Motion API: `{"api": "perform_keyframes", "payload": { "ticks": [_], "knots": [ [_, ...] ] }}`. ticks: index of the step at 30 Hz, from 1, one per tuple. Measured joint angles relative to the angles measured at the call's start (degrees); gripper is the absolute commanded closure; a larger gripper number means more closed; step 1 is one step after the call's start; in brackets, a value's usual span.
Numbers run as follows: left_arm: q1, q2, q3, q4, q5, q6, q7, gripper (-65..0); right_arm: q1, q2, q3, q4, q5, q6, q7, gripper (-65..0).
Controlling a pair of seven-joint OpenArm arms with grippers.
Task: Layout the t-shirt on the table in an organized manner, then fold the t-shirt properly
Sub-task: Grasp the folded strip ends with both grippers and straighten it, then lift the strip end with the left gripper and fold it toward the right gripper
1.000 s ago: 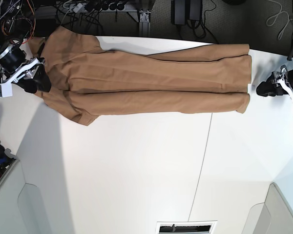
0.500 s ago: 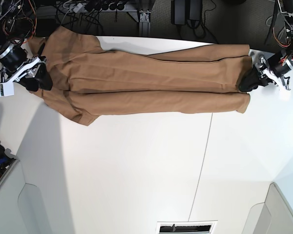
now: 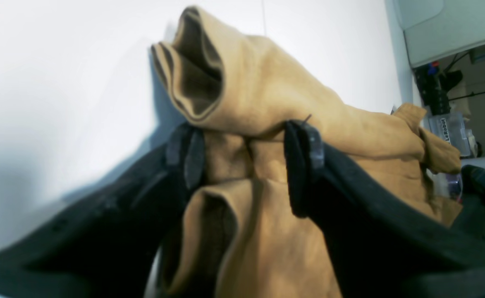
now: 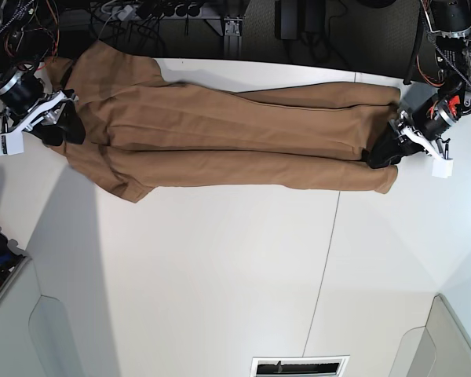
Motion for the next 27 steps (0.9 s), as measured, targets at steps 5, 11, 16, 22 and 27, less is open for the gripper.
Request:
{"api": "perform_keyframes", "payload": {
  "ticks": [5, 11, 16, 22, 27],
  "knots": [
    [-0.1, 0.1, 0.0, 0.2, 3.1, 0.0, -0.7, 0.0, 0.0, 0.0, 0.0, 0.0, 0.0, 0.0, 0.0, -31.7],
    [-2.2, 0.1, 0.1, -0.2, 6.9, 0.5, -2.4, 0.0, 0.0, 0.0, 0.0, 0.0, 0.0, 0.0, 0.0, -31.7],
    [-5.9, -1.9, 0.3, -0.2, 15.5, 0.7, -3.1, 0.0, 0.0, 0.0, 0.0, 0.0, -0.4, 0.0, 0.0, -31.7],
    [-6.7, -6.1, 0.3, 3.0, 26.7, 1.1, -7.1, 0.0, 0.0, 0.0, 0.0, 0.0, -0.4, 0.0, 0.0, -31.7],
    [-5.2, -8.0, 0.3, 15.1, 27.5, 5.3, -6.4, 0.0, 0.0, 0.0, 0.0, 0.0, -0.2, 0.0, 0.0, -31.7]
  ]
}}
